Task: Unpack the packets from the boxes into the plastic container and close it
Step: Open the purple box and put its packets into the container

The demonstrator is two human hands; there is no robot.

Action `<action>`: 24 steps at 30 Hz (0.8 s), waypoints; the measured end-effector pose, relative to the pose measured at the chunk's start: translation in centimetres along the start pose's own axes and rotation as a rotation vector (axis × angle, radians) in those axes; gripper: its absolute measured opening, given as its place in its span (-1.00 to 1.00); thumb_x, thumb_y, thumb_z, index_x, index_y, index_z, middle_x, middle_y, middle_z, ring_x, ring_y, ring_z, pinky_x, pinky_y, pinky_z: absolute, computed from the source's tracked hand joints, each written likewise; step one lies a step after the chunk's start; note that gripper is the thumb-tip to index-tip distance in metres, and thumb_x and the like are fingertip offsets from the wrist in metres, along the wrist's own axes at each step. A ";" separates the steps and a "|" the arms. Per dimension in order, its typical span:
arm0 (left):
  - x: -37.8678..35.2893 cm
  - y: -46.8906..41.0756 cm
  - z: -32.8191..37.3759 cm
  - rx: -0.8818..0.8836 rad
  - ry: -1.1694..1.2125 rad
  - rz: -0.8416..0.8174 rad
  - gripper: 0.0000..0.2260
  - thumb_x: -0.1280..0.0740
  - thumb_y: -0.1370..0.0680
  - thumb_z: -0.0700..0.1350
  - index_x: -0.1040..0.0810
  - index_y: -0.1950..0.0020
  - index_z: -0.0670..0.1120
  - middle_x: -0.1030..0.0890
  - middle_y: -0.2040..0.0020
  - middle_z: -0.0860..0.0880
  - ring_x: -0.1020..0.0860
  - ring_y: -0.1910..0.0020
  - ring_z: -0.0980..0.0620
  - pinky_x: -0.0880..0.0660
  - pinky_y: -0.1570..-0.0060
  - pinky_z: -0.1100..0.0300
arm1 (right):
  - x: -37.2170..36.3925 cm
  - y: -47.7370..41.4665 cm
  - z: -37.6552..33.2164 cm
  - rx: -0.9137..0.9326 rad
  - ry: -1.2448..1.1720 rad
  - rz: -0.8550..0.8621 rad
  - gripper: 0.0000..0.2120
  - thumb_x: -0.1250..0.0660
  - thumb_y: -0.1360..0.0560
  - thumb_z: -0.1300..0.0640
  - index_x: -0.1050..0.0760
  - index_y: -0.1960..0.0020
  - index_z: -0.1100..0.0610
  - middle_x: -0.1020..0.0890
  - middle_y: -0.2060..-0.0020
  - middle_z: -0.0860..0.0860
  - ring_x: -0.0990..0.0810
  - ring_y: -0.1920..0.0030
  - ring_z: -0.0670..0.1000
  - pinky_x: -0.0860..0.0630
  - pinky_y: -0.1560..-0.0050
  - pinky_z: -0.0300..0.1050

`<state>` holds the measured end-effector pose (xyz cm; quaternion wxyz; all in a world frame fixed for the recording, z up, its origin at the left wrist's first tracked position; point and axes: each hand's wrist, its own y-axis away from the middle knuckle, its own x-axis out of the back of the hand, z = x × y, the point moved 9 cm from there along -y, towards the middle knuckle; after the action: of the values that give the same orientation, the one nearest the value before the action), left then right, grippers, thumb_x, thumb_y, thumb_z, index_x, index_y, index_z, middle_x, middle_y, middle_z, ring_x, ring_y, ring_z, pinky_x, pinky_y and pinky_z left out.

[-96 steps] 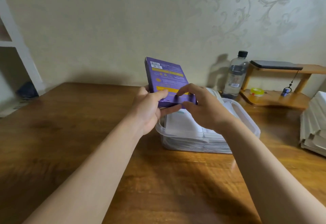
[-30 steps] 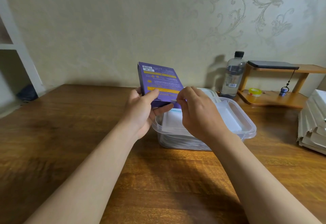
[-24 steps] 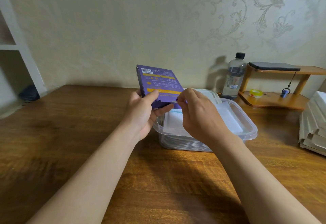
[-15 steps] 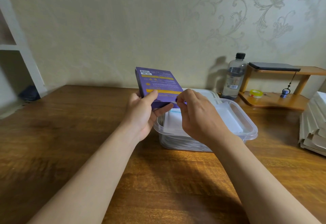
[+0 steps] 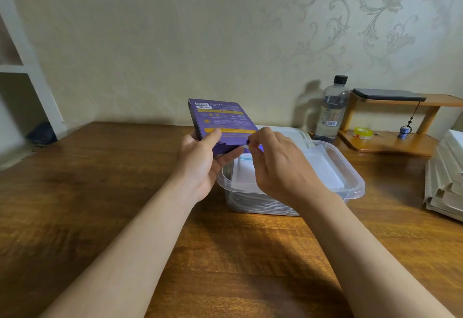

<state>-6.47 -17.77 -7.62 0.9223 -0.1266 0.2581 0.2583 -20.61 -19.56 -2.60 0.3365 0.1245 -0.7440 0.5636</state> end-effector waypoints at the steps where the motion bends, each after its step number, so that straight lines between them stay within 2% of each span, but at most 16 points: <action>1: 0.0 0.0 0.0 0.000 0.000 -0.001 -0.86 -0.25 -0.68 -0.25 -0.55 -0.19 -0.23 -0.73 0.03 -0.19 -0.74 0.13 -0.11 -0.69 0.22 0.11 | 0.2 0.0 0.0 0.000 -0.012 0.008 -0.93 -0.21 -0.53 0.22 -0.43 0.03 0.20 -0.60 0.16 0.12 -0.50 0.19 0.22 -0.47 0.20 0.11; 5: 0.1 -0.1 -0.1 0.018 0.022 0.007 -0.83 -0.25 -0.68 -0.25 -0.54 -0.23 -0.26 -0.73 -0.01 -0.22 -0.74 0.12 -0.13 -0.69 0.21 0.11 | 1.6 0.3 1.0 -0.108 -0.128 0.108 -0.87 -0.27 -0.49 0.16 -0.47 -0.01 0.19 -0.60 0.11 0.04 -0.52 0.11 0.09 -0.43 0.11 -0.03; 9: -0.1 0.1 0.0 0.020 0.043 -0.022 -0.82 -0.24 -0.68 -0.25 -0.54 -0.25 -0.26 -0.73 0.00 -0.21 -0.74 0.14 -0.14 -0.69 0.21 0.10 | 2.9 0.8 2.8 -0.309 -0.181 0.251 -0.93 -0.26 -0.53 0.20 -0.46 0.00 0.18 -0.60 0.19 -0.03 -0.54 0.17 0.00 -0.45 0.15 -0.07; 11: -0.2 0.2 0.2 0.018 0.060 -0.040 -0.78 -0.24 -0.68 -0.26 -0.53 -0.30 -0.26 -0.72 -0.06 -0.22 -0.73 0.10 -0.14 -0.68 0.21 0.08 | 2.7 0.9 4.1 -0.474 -0.213 0.226 -0.89 -0.22 -0.58 0.18 -0.46 -0.08 0.15 -0.63 0.25 -0.03 -0.56 0.20 0.03 -0.48 0.13 0.01; 14: -0.5 0.4 0.5 0.011 0.078 -0.065 -0.73 -0.24 -0.67 -0.25 -0.49 -0.37 -0.26 -0.68 -0.16 -0.27 -0.72 0.01 -0.17 -0.67 0.22 0.08 | 1.9 1.3 5.8 -0.678 -0.325 0.156 -0.80 -0.20 -0.61 0.02 -0.42 -0.20 0.05 -0.67 0.34 0.04 -0.62 0.21 0.04 -0.55 0.08 0.05; 17: -1.0 0.8 0.7 0.006 0.083 -0.097 -0.74 -0.23 -0.68 -0.23 -0.49 -0.36 -0.24 -0.69 -0.11 -0.24 -0.72 0.05 -0.15 -0.65 0.27 0.11 | 1.4 1.6 6.8 -0.792 -0.408 0.104 -0.71 -0.21 -0.59 -0.11 -0.44 -0.21 0.03 -0.68 0.34 0.04 -0.66 0.23 0.03 -0.59 0.12 0.02; 20: -1.7 1.2 0.7 0.006 0.062 -0.150 -0.74 -0.22 -0.69 -0.22 -0.49 -0.37 -0.21 -0.69 -0.11 -0.22 -0.72 0.05 -0.14 -0.65 0.26 0.10 | 0.7 1.4 6.7 -0.821 -0.648 0.065 -0.75 -0.28 -0.60 -0.02 -0.50 -0.16 0.12 -0.70 0.30 0.08 -0.68 0.33 0.01 -0.57 0.32 -0.11; 24: -2.1 1.3 0.7 0.052 0.023 -0.227 -0.70 -0.23 -0.67 -0.20 -0.49 -0.39 -0.21 -0.66 -0.21 -0.24 -0.67 -0.15 -0.21 -0.68 0.10 -0.03 | 0.7 1.3 6.7 -0.848 -0.869 0.144 -0.89 -0.33 -0.59 0.14 -0.52 -0.09 0.16 -0.67 0.30 0.12 -0.64 0.36 0.05 -0.58 0.32 -0.11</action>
<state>-8.48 -17.34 -6.04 0.9457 -0.1338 0.2592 0.1438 -24.30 -25.15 -4.04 -0.0166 0.1475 -0.9794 0.1371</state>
